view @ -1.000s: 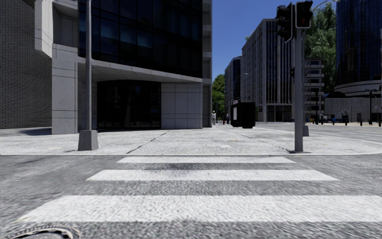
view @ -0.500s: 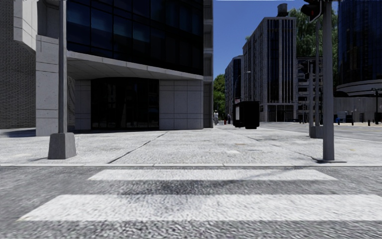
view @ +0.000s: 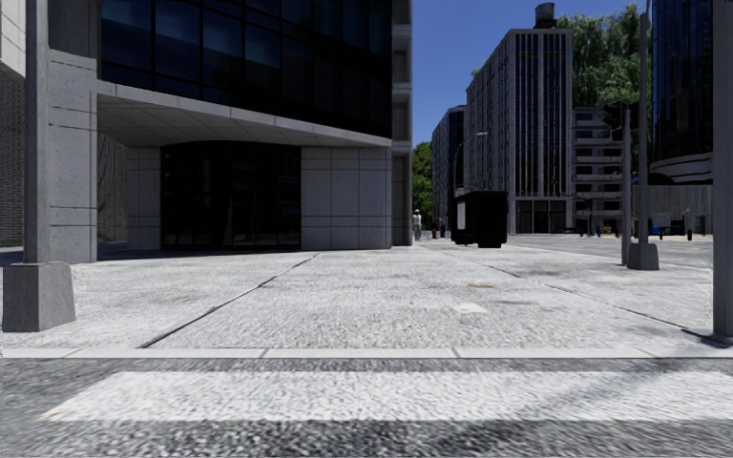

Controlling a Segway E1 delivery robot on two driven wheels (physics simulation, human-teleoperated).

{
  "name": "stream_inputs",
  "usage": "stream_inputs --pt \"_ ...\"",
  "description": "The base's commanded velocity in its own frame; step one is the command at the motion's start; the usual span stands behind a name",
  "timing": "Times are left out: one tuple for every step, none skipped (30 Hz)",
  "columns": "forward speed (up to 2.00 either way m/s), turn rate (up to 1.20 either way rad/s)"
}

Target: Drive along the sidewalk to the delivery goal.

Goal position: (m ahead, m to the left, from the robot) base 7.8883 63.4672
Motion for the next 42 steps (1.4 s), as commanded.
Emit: stream_inputs --pt "2.00 0.00" --pt "2.00 0.00" --pt "2.00 0.00" --pt "2.00 0.00" --pt "2.00 0.00" --pt "2.00 0.00" --pt "2.00 0.00" --pt "2.00 0.00" --pt "2.00 0.00" --pt "1.88 0.00" --pt "1.66 0.00" --pt "1.50 0.00" --pt "1.37 0.00" --pt "1.34 0.00" --pt "1.34 0.00" --pt "1.33 0.00" --pt "1.33 0.00" --pt "1.33 0.00" --pt "1.33 0.00" --pt "1.33 0.00" --pt "1.33 0.00" --pt "1.33 0.00" --pt "1.32 0.00" --pt "1.32 0.00" --pt "1.32 0.00" --pt "1.32 0.00" --pt "1.32 0.00" --pt "1.32 0.00" --pt "1.32 0.00" --pt "1.32 0.00" --pt "1.32 0.00" --pt "1.32 0.00" --pt "1.32 0.00" --pt "1.32 0.00" --pt "1.32 0.00" --pt "1.32 0.00" --pt "1.32 0.00" --pt "1.32 0.00" --pt "1.32 0.00" --pt "1.32 0.00" --pt "1.32 0.00" --pt "1.32 0.00"
